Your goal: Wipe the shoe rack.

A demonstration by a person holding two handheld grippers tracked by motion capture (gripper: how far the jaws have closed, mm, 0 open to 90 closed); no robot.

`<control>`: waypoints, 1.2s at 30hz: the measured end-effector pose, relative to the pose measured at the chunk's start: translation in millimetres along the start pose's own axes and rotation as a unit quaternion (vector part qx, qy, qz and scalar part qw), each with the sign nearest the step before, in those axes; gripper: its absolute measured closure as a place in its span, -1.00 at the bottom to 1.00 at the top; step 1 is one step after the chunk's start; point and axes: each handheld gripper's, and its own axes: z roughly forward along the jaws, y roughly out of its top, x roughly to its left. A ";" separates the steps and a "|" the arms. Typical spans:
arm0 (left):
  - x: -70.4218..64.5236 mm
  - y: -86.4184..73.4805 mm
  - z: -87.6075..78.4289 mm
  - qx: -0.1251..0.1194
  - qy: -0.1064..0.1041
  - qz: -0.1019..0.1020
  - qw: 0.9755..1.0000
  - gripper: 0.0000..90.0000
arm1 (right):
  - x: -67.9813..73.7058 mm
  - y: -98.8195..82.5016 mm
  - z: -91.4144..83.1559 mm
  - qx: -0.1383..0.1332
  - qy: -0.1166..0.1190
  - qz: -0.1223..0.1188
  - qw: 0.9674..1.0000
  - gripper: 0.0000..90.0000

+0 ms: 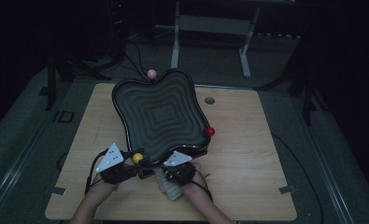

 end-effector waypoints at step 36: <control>0.9 -0.4 0.1 -0.002 -0.005 -0.002 1.000 0.33 | -57.9 -24.1 -19.1 0.006 -0.048 0.086 0.995 0.48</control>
